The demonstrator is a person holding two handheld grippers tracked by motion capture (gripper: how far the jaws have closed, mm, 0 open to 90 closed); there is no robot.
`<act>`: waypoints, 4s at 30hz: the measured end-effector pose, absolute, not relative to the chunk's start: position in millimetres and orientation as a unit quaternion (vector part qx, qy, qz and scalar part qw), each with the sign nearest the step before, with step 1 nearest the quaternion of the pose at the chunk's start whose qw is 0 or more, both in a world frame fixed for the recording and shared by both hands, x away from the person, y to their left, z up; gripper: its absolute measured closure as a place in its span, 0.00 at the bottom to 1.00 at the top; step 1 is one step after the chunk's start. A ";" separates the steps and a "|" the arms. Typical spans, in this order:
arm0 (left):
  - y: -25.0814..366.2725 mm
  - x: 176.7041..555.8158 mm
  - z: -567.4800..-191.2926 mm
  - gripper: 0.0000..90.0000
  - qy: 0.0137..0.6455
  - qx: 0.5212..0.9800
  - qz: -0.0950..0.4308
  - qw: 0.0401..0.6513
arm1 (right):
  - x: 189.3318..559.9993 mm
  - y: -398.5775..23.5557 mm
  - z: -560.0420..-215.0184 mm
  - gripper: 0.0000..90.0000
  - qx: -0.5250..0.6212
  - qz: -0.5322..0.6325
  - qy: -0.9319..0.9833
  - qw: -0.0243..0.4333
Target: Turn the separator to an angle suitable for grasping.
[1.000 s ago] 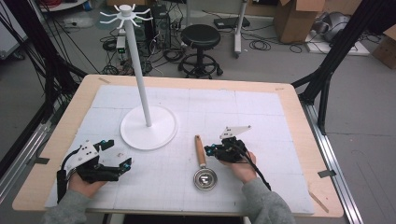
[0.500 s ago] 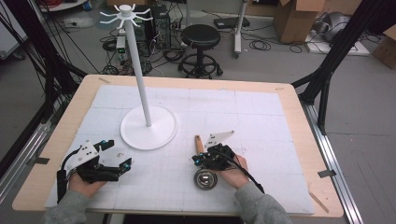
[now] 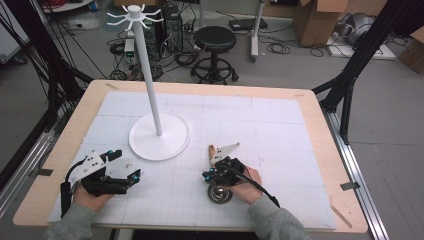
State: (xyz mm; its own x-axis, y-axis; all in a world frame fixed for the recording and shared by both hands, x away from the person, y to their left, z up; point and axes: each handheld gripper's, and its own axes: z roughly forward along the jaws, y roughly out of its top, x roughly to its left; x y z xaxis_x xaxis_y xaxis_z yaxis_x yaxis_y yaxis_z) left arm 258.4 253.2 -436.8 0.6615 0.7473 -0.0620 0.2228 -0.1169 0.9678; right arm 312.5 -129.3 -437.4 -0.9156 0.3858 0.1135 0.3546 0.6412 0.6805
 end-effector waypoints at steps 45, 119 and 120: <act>257.8 259.7 -437.7 0.02 0.347 0.709 0.232 0.568 | 298.0 -140.5 -434.9 1.00 0.200 0.333 0.921 0.039; 248.8 267.3 -438.4 0.02 0.346 0.712 0.222 0.569 | 303.6 -243.9 -428.1 1.00 0.322 0.421 0.843 0.090; 249.0 267.3 -438.4 0.02 0.345 0.713 0.222 0.568 | 305.0 -243.2 -429.3 1.00 0.326 0.419 0.843 0.090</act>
State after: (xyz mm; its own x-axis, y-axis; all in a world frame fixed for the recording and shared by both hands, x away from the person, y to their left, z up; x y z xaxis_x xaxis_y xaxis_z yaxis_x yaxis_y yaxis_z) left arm 267.3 249.0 -438.4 0.6625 0.7452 -0.0760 0.2398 -0.1149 0.9640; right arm 305.0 -243.2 -429.3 -0.7717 0.6246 0.1202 0.4729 0.4371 0.7651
